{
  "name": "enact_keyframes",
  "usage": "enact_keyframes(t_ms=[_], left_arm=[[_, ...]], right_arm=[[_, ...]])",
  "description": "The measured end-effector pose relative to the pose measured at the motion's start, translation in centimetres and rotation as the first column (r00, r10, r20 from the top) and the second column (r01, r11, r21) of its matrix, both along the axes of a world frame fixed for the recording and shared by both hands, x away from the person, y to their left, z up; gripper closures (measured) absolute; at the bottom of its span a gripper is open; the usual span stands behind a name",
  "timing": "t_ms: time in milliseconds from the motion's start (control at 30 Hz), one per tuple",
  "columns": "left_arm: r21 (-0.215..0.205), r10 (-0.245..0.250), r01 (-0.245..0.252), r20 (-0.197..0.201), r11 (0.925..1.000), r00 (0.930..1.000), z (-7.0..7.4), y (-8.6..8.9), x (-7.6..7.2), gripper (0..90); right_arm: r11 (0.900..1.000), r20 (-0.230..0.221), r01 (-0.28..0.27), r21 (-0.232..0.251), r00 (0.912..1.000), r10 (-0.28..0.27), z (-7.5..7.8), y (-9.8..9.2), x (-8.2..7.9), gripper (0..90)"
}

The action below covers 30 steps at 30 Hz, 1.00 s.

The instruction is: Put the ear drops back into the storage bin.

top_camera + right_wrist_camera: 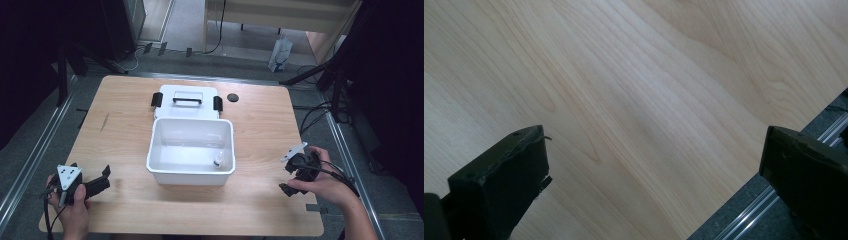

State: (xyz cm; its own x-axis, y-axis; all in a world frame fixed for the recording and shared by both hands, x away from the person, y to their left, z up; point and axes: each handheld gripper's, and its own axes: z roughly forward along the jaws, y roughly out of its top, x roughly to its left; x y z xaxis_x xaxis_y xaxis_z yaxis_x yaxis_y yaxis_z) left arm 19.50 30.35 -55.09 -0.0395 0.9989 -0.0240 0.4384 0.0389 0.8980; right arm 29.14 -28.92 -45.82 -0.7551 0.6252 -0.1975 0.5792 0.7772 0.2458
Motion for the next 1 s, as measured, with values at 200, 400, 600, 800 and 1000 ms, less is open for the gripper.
enact_keyframes(t_ms=[200,400,600,800,1000], left_arm=[[0.003,-0.003,0.003,-0.001,1.0000,1.0000,0.0,0.0,0.0,0.3],[0.005,-0.003,0.003,0.000,1.0000,1.0000,0.0,-0.1,0.0,0.3],[0.004,-0.003,0.003,0.000,1.0000,1.0000,0.0,-0.1,0.0,0.3],[0.004,-0.003,0.003,0.000,1.0000,1.0000,0.0,-0.1,0.0,0.3],[0.004,-0.003,0.003,-0.001,1.0000,1.0000,0.0,-0.1,0.0,0.3]], right_arm=[[0.996,0.034,0.058,0.064,0.9976,-0.060,-1.8,-1.5,-1.3,0.0],[0.985,0.057,0.106,0.137,0.9918,-0.115,-3.4,-2.7,-2.3,0.0],[0.943,0.143,0.147,0.300,0.9698,-0.197,-4.7,-3.8,-3.8,0.0],[0.854,0.200,0.174,0.491,0.9313,-0.305,-6.3,-5.0,-5.6,0.0],[0.779,0.240,0.195,0.596,0.8820,-0.405,-7.3,-5.5,-6.6,0.0]])
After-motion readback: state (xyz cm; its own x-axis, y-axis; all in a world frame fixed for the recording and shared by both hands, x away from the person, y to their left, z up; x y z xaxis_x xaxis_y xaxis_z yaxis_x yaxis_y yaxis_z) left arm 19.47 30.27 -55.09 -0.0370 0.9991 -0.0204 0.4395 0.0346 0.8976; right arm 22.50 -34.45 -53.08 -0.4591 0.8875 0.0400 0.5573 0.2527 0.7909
